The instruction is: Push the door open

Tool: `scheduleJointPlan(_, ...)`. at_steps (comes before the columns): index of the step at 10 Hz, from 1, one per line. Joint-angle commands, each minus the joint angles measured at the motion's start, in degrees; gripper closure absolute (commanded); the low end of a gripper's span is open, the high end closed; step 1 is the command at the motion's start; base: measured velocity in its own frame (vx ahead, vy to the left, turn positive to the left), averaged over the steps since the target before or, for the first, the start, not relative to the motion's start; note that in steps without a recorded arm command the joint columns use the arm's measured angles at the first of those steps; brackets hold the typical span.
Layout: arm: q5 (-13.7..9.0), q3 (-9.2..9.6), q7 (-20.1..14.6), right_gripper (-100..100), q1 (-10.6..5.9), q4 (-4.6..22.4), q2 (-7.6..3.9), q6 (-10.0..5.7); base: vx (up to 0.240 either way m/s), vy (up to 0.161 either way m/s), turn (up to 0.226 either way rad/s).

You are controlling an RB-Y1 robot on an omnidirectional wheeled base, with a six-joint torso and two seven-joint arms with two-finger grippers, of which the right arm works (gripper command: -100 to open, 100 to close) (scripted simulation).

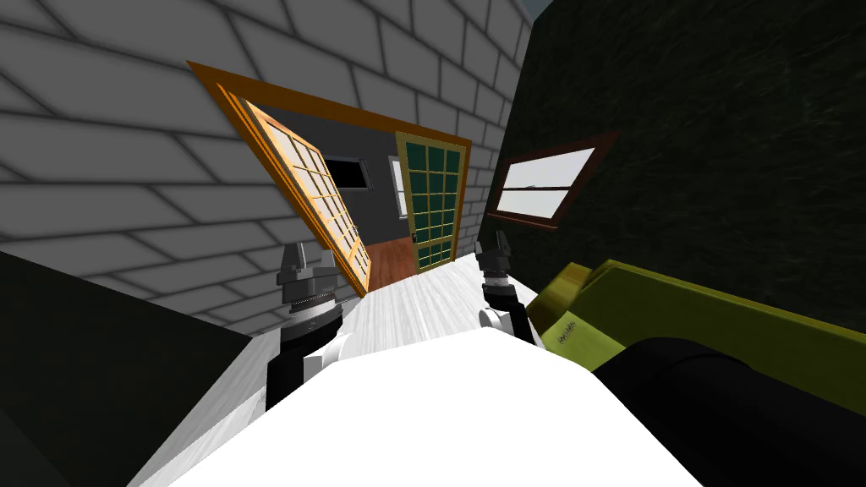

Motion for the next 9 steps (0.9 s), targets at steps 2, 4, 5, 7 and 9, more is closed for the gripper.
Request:
scheduleJointPlan(2, -0.23, -0.12, -1.95, -100, -0.59, 2.33, -0.91, -0.64, 0.090, 0.026, 0.070)
scheduleJointPlan(4, -0.43, -0.23, -3.70, -100, -1.12, 4.42, -1.63, -1.22, 0.134, -0.005, 0.057)
scheduleJointPlan(5, -0.57, -0.31, -4.95, -100, -1.49, 5.92, -2.05, -1.63, 0.159, -0.023, 0.084)
scheduleJointPlan(7, -0.79, -0.43, -6.84, -100, -2.06, 8.18, -2.67, -2.25, 0.129, -0.004, 0.073)
scheduleJointPlan(9, -0.96, -0.53, -8.30, -100, -2.51, 9.93, -3.08, -2.73, 0.106, 0.001, 0.060)
